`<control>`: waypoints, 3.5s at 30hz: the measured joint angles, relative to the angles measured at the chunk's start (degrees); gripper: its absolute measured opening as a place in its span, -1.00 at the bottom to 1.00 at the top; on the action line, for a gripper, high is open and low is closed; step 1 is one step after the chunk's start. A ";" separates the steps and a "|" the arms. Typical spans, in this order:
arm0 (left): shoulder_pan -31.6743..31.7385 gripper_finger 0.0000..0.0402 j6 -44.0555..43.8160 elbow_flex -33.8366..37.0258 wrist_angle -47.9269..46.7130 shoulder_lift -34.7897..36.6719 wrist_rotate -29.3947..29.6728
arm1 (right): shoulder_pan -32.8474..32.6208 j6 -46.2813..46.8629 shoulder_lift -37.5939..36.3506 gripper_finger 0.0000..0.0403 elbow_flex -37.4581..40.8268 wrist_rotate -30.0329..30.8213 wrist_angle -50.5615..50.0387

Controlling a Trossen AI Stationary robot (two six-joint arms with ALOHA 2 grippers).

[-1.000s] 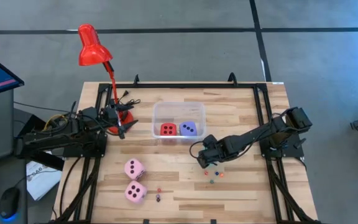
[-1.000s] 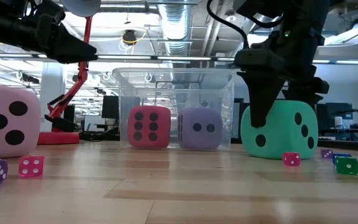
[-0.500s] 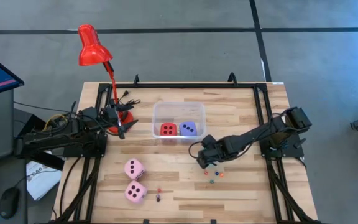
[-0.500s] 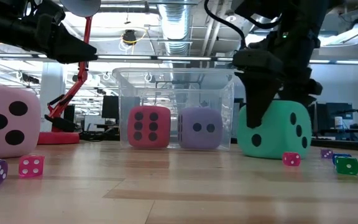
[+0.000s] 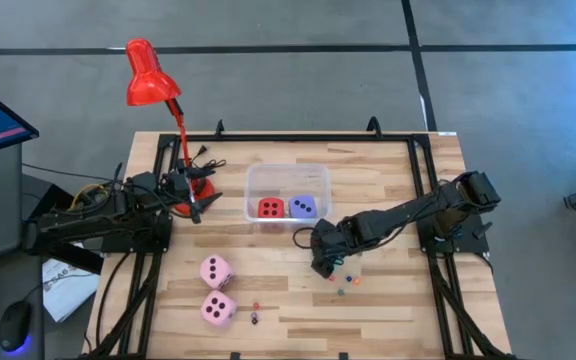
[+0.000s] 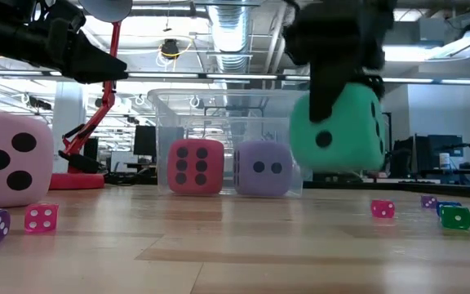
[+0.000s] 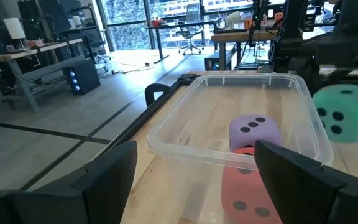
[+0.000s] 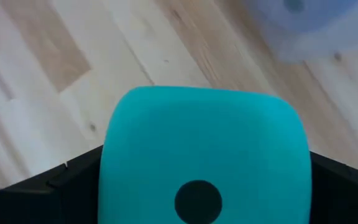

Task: Pick & Place Dice
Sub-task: Put the large blue die into the transparent bin

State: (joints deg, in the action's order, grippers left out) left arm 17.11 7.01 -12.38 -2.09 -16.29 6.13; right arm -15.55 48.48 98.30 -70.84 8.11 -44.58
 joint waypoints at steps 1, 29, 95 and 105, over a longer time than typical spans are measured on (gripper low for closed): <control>-0.01 0.57 0.00 0.00 -0.01 0.01 -0.02 | 0.15 -1.37 0.00 0.99 -1.62 -0.52 -1.58; -0.01 0.57 0.00 0.00 -0.02 0.00 -0.02 | 11.87 -48.45 0.33 0.99 -33.66 5.47 -14.34; 0.00 0.57 0.00 0.00 -0.02 0.02 -0.02 | 22.68 -61.97 0.39 0.99 -16.64 -6.59 14.00; 0.01 0.57 -13.32 0.07 10.00 -0.33 0.56 | 22.80 -61.98 0.39 0.99 -16.64 -6.59 14.75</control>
State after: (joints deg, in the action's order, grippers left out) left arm 17.12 -6.31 -12.32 7.91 -16.62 6.69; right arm 7.25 -13.49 98.70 -87.48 1.52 -29.82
